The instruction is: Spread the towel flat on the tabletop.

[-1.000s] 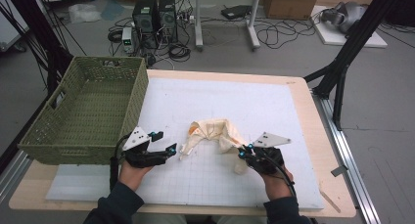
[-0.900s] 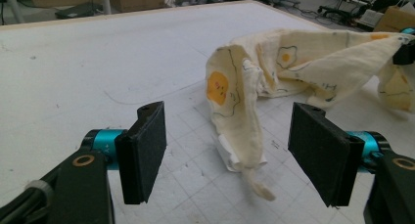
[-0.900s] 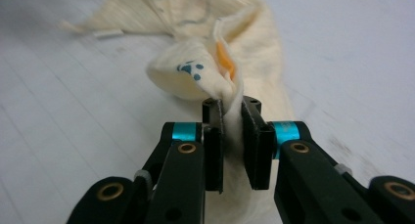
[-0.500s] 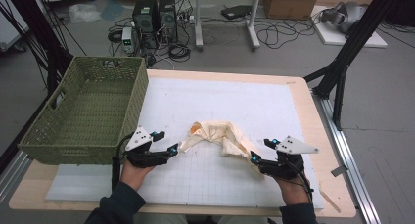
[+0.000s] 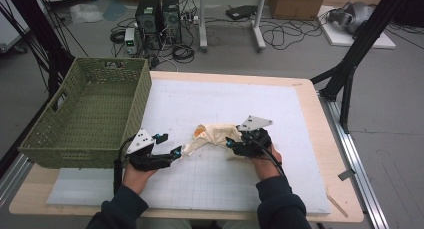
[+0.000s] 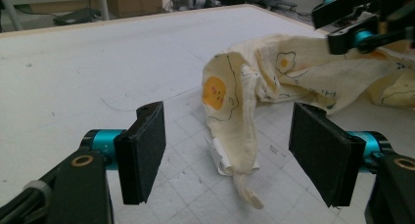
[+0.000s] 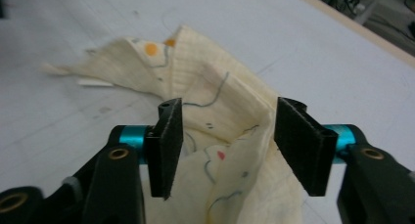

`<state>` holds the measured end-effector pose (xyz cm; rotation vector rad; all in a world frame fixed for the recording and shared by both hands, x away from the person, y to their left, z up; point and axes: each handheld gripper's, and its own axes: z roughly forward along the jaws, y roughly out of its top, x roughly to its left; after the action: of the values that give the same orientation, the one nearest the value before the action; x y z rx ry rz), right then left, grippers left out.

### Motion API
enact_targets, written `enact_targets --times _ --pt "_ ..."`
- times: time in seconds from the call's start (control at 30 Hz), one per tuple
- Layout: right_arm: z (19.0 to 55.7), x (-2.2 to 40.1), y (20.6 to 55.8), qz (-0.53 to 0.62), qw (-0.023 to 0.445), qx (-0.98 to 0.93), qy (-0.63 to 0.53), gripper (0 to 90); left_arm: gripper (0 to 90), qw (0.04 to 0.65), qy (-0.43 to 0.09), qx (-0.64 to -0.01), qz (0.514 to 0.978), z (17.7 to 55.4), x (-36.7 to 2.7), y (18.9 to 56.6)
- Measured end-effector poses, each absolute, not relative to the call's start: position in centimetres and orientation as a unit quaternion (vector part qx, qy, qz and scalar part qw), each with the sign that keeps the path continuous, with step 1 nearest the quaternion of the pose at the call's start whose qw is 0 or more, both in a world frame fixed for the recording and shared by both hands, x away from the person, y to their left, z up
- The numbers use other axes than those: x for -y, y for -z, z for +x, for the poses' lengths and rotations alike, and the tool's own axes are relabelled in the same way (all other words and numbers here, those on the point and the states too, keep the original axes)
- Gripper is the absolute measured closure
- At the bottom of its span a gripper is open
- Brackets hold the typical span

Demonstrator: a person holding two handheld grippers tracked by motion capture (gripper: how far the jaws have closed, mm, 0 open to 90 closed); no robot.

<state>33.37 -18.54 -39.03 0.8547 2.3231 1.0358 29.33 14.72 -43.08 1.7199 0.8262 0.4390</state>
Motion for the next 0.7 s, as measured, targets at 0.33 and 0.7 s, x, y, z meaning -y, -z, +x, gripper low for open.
enact_targets --times 0.33,0.7 --pt "35.3 19.2 39.7 0.32 0.225 -0.849 -0.354 85.4 30.3 0.556 -0.185 -0.351 0.731 29.3 -14.8 43.1" --pt "36.5 24.5 39.4 0.423 0.258 -0.795 -0.351 85.3 30.3 0.551 -0.186 -0.35 0.735 29.3 -14.6 43.2"
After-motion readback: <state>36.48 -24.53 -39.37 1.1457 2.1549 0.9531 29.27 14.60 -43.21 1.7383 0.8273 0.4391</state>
